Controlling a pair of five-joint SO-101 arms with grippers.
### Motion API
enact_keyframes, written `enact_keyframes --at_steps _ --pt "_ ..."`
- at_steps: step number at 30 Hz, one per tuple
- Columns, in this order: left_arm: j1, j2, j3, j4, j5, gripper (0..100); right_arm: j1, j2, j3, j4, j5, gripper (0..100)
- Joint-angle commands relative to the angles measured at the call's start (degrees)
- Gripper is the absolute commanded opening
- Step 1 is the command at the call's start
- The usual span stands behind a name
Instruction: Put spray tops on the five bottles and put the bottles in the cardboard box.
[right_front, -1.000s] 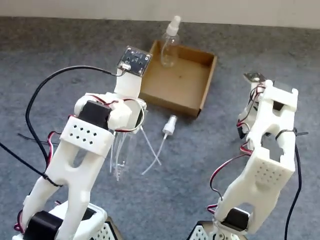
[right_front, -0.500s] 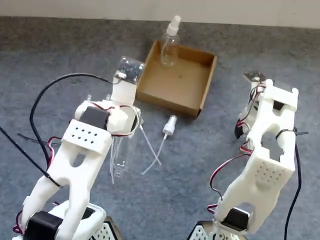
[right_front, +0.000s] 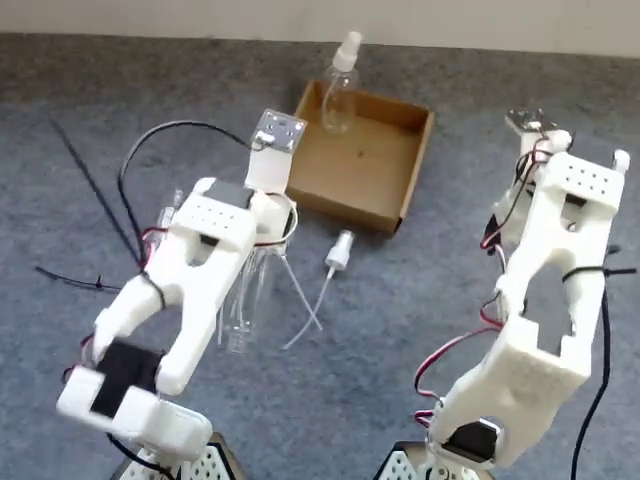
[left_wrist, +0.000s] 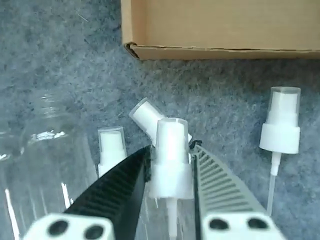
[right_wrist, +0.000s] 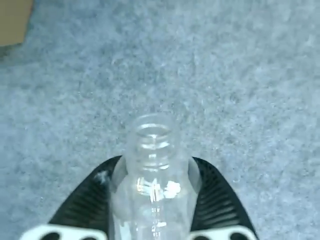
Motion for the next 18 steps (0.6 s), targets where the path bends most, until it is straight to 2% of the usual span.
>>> enact_keyframes --at_steps 1,6,11,18 --pt "-0.9 -1.0 -3.3 -0.6 0.7 8 -0.7 -9.2 9.3 -7.3 -0.2 0.4" --pt "-0.7 -10.9 -6.2 4.1 0.6 8 -6.0 -19.8 23.2 -14.4 -1.0 0.4" --pt "-2.4 -20.5 -14.5 11.2 -4.0 8 -13.5 -30.8 29.1 -17.5 -9.8 0.4" --pt "-11.3 -30.7 -29.7 15.2 -6.0 8 -32.7 -45.1 29.6 -20.4 -20.5 0.4"
